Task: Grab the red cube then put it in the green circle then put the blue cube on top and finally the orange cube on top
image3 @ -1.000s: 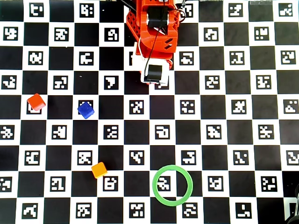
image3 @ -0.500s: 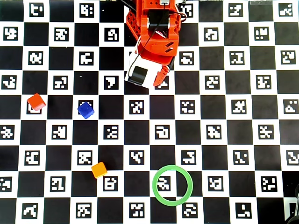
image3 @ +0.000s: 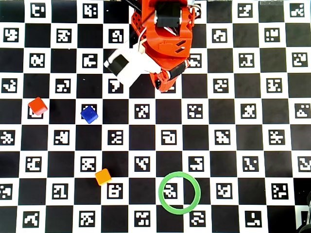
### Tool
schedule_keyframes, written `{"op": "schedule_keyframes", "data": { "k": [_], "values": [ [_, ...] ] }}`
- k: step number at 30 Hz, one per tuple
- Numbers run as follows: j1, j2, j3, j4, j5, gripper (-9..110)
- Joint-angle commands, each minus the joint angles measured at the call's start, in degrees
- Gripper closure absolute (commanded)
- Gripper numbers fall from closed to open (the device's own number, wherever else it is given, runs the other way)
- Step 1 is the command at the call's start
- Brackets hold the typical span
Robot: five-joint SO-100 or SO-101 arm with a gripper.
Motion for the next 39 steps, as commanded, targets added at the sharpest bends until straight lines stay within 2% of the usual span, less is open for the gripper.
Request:
{"op": "schedule_keyframes", "data": {
  "k": [1,11,20,28,34,39],
  "values": [
    [4.7,-5.5,-12.4,0.8,3.9,106],
    [19.5,-21.0,-29.9,1.2,14.3,97],
    [32.7,-34.2,-51.9,11.2,26.5,84],
    [42.2,-47.4,-64.8,13.9,29.3,75],
    [47.0,-55.9,-66.8,13.9,30.4,64],
    [48.4,-61.3,-66.5,13.3,31.6,61]
  ]
}}
